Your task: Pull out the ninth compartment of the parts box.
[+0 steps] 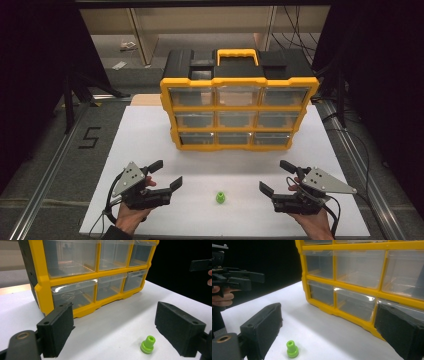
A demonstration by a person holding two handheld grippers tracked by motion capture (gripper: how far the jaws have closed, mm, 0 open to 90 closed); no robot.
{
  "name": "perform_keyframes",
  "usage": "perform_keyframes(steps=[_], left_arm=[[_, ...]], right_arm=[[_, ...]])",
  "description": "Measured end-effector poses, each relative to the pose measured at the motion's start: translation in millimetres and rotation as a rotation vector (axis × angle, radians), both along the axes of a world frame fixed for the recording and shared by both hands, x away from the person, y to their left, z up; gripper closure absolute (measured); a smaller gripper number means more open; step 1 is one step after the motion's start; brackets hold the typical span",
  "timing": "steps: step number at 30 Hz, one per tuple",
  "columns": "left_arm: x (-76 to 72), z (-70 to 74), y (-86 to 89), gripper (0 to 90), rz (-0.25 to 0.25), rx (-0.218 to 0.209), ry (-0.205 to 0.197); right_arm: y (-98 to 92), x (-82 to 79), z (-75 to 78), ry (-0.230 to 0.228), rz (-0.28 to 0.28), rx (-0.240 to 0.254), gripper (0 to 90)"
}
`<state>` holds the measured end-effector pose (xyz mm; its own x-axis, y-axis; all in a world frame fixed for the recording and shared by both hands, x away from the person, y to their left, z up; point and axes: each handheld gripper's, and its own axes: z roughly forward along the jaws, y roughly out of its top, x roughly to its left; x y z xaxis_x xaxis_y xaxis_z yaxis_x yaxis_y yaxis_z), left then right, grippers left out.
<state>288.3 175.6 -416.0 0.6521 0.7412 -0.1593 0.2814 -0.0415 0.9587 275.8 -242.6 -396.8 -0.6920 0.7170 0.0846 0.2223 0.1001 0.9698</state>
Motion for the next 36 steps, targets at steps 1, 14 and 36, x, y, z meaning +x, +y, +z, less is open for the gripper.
perform_keyframes(steps=[1,14,36], left_arm=[[0.0,0.0,0.1,15.6,-0.001,0.000,0.000],[-0.8,0.6,-1.9,15.5,-0.013,0.002,0.007],[-1.2,1.6,-2.1,15.5,-0.009,0.019,0.002]], right_arm=[[0.0,0.0,0.0,0.000,0.000,0.000,8.7],[0.3,0.9,-0.3,-0.017,-0.001,-0.021,8.6],[-4.8,7.4,10.2,-0.137,-0.026,-0.296,8.7]])
